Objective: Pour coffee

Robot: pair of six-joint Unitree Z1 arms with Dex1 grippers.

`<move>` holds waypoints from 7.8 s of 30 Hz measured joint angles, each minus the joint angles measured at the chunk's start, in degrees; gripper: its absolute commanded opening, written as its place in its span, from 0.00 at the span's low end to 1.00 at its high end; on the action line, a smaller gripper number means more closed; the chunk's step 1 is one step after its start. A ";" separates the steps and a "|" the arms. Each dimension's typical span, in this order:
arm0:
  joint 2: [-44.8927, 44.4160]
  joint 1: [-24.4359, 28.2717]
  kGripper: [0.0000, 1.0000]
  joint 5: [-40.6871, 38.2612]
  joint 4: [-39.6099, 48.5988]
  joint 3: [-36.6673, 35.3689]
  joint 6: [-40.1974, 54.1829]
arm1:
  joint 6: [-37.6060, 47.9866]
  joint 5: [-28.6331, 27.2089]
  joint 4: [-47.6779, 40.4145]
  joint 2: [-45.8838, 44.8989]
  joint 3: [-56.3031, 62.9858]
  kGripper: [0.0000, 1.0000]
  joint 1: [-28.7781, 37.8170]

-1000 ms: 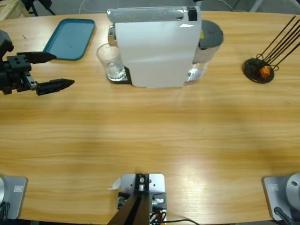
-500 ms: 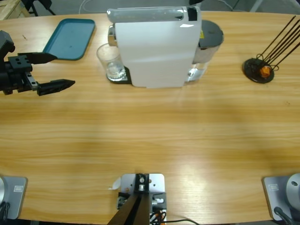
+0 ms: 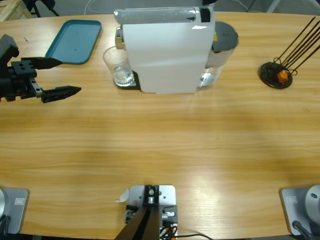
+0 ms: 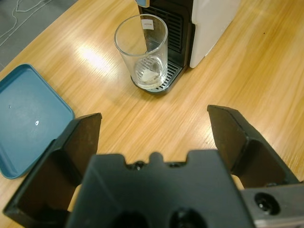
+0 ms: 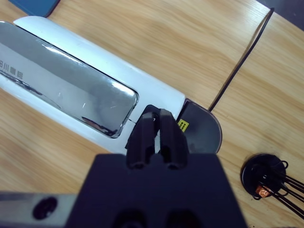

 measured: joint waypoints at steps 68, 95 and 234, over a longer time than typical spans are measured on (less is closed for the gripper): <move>0.00 -0.10 0.96 0.00 0.00 0.00 0.00 | 2.44 -2.82 8.51 -3.47 -5.86 1.00 2.99; -1.43 -0.88 0.96 0.00 0.00 0.41 -0.02 | 3.06 -3.20 7.62 -10.11 3.51 1.00 9.02; -14.11 -6.17 1.00 9.41 6.78 0.43 -12.59 | -3.37 3.62 -35.03 -48.98 67.74 1.00 5.45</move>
